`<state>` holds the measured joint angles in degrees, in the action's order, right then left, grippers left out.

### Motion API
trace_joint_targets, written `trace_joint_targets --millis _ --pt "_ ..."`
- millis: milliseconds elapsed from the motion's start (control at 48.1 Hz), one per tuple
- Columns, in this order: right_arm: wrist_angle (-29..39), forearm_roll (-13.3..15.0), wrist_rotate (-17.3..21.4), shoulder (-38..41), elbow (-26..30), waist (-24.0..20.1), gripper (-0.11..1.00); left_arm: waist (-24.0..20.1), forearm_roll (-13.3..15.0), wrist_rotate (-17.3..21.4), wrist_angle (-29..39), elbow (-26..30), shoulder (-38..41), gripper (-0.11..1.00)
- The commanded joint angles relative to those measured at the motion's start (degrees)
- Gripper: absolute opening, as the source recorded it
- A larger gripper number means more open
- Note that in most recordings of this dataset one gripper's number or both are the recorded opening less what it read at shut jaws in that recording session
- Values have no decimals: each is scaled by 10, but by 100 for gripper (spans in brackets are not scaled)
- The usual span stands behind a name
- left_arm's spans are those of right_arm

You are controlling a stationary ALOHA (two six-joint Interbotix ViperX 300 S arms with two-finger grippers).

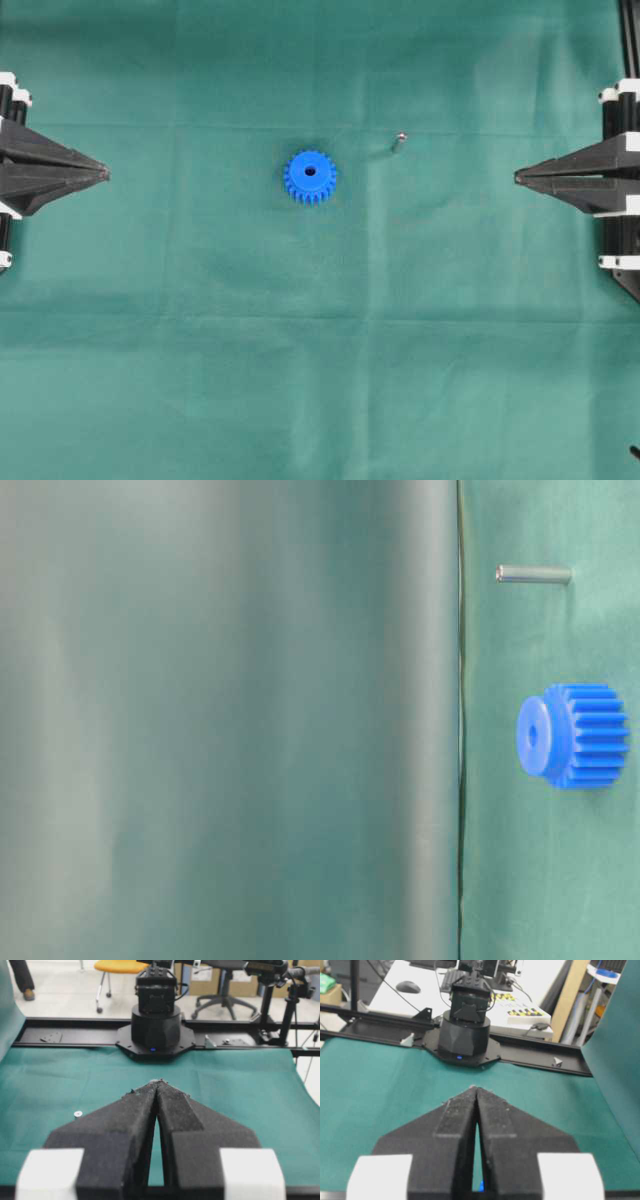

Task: Insert the shaft placed at a random location into the center hole of the small gear at another random location.
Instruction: 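Move the right gripper toward the silver shaft beside the gear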

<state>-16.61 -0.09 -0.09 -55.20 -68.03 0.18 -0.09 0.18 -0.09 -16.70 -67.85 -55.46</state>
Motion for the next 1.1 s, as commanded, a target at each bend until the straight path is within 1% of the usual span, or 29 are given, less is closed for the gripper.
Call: trace_joint_targets --millis 0,104,229,333,478,582,623,665,810,873,894,914,998,1039,1081 --pt "-9 3 -7 3 20 8 0 0 19 1 -2 10 4 -1" --pt "-29 3 -6 17 18 32 0 0 19 1 -1 10 4 -1" --pt "-64 1 -4 54 11 59 0 0 19 -1 -1 9 5 -1" --pt "-102 0 0 106 5 81 0 0 19 -2 -1 9 4 -1" --pt "-153 -2 4 203 8 96 1 0 19 -3 -1 8 4 -1" --pt "-174 -11 10 269 14 106 1 0 19 -3 -1 6 3 -1" --pt "-184 -15 11 294 17 110 6 0 19 -3 -2 5 4 -1" --pt "-193 -20 11 320 18 113 15 0 19 -3 -1 5 4 -1" --pt "-241 -30 11 405 27 120 59 0 20 -4 -1 1 3 -1" --pt "-261 -35 11 437 32 126 75 0 20 -4 -2 -1 4 -1" --pt "-270 -38 11 451 34 130 76 0 20 -4 -1 -1 3 -1" --pt "-275 -40 11 461 35 133 76 0 21 -4 -1 -2 4 -1" --pt "-292 -49 11 495 38 142 66 0 20 -4 -1 -3 3 -1" --pt "-298 -54 11 510 40 146 64 0 20 -4 -1 -3 3 -1" --pt "-303 -57 11 526 42 149 65 0 21 -4 -1 -4 3 -1"
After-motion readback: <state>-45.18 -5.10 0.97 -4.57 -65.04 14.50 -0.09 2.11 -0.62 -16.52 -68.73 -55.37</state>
